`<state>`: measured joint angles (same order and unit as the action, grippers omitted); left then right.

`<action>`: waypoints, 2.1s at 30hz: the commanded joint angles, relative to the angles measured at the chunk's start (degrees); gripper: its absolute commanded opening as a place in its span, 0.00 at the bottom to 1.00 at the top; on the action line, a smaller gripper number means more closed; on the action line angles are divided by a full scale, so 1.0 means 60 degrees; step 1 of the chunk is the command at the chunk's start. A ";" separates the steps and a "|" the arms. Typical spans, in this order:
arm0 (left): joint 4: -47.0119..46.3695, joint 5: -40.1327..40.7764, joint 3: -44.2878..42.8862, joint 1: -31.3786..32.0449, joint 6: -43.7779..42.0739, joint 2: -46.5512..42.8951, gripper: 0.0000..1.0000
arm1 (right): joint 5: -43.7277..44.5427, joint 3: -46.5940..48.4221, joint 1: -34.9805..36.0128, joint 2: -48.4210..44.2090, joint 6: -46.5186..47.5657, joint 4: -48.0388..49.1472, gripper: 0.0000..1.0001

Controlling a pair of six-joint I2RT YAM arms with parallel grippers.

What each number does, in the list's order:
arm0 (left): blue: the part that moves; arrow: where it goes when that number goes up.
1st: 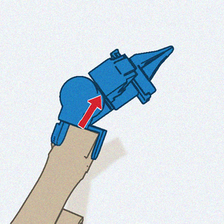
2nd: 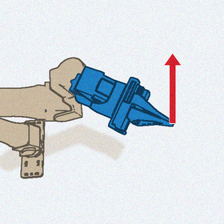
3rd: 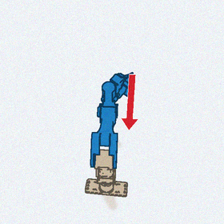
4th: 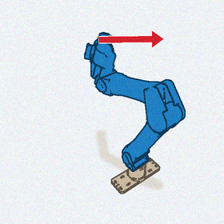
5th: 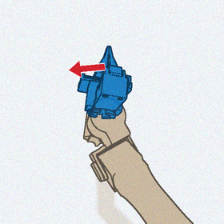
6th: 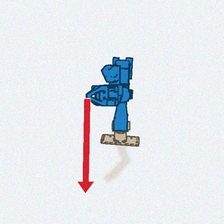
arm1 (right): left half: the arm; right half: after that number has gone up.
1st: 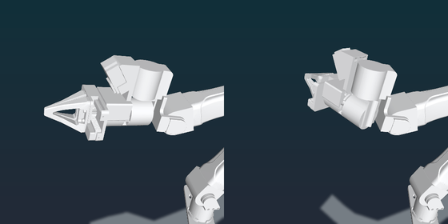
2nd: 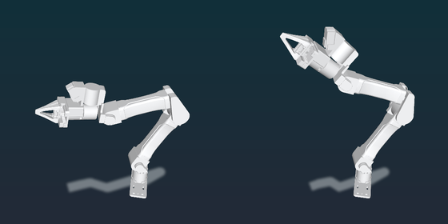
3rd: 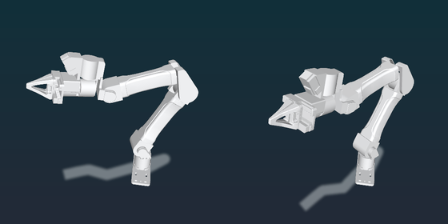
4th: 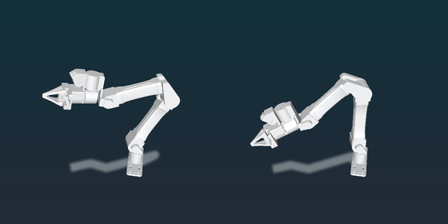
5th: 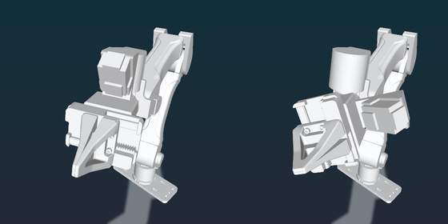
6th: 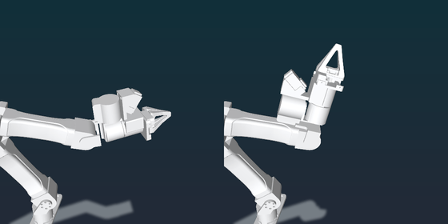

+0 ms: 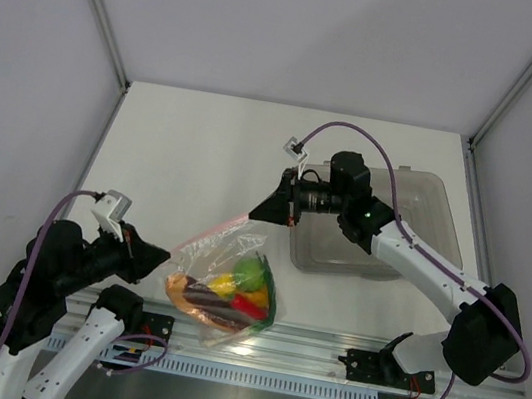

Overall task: Place the food in the zip-top bag and seal the zipper
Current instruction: Zip the zipper food storage bag at the center of the board.

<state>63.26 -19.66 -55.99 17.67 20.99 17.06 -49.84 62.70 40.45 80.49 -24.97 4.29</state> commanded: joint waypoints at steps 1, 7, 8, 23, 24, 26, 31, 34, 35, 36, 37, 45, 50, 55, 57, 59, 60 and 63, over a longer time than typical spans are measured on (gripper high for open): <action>0.0428 0.0347 0.0117 0.0043 0.0061 -0.0221 0.14 | 0.0354 0.0493 -0.0281 0.0120 0.0090 0.0207 0.00; 0.0530 0.0434 0.0161 0.0043 0.0061 -0.0353 0.15 | 0.0353 0.0610 -0.0369 0.0194 0.0104 0.0134 0.00; 0.0559 0.0478 0.0176 0.0043 0.0075 -0.0353 0.15 | 0.0353 0.0610 -0.0369 0.0208 0.0104 0.0134 0.00; 0.0925 0.1123 -0.0015 0.0043 0.0383 -0.0456 0.19 | 0.0309 0.0625 -0.0457 0.0282 0.0119 0.0119 0.00; 0.0911 0.1123 0.0000 0.0043 0.0383 -0.0456 0.19 | 0.0295 0.0639 -0.0457 0.0282 0.0119 0.0134 0.00; 0.0911 0.1167 -0.0014 0.0058 0.0383 -0.0441 0.19 | 0.0280 0.0639 -0.0457 0.0282 0.0090 0.0134 0.00; 0.0780 0.1460 -0.0146 0.0043 0.0398 -0.0397 0.21 | 0.0091 0.0566 -0.0428 0.0282 0.0031 0.0222 0.00; 0.0459 0.1563 -0.0292 0.0043 0.0412 -0.0280 0.29 | 0.0031 0.0595 -0.0325 0.0209 0.0031 0.0149 0.00; 0.0283 0.1606 -0.0322 0.0058 0.0456 -0.0280 0.31 | 0.0046 0.0595 -0.0238 0.0165 0.0046 0.0032 0.00; 0.0078 0.1723 -0.0308 0.0043 0.0500 -0.0280 0.39 | 0.0075 0.0610 -0.0194 0.0106 0.0104 -0.0070 0.00; -0.0098 0.1767 -0.0322 0.0043 0.0544 -0.0294 0.44 | 0.0104 0.0654 -0.0150 0.0048 0.0148 -0.0274 0.00; -0.1724 0.1739 -0.0307 0.0043 0.0120 0.0466 0.75 | -0.0100 0.0523 0.0231 -0.0875 0.0105 -0.0672 0.00; -0.1989 0.1725 -0.0352 0.0043 -0.0202 0.1213 0.84 | -0.0203 0.0493 0.0524 -0.1504 -0.0028 -0.1155 0.00; -0.2983 0.1373 -0.0220 0.0043 -0.0684 0.0966 0.86 | -0.0306 0.0493 0.0554 -0.1959 0.0148 -0.1739 0.00; -0.3117 0.1082 -0.0220 0.0058 -0.0919 0.0892 0.86 | -0.0408 0.0493 0.0554 -0.2193 0.0207 -0.1843 0.00; -0.3234 0.0338 -0.0307 0.0043 -0.1358 0.0936 0.85 | -0.0569 0.0420 0.0568 -0.2456 0.0250 -0.1946 0.00; -0.3293 0.0013 -0.0308 0.0043 -0.1520 0.0936 0.85 | -0.0627 0.0405 0.0583 -0.2530 0.0265 -0.1975 0.00; -0.3279 -0.0852 -0.0351 0.0043 -0.2223 0.1024 0.84 | -0.0774 0.0361 0.0569 -0.2691 0.0397 -0.2239 0.00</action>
<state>46.50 -17.15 -56.62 17.67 13.78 22.65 -51.99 64.18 43.88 67.09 -23.77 -8.97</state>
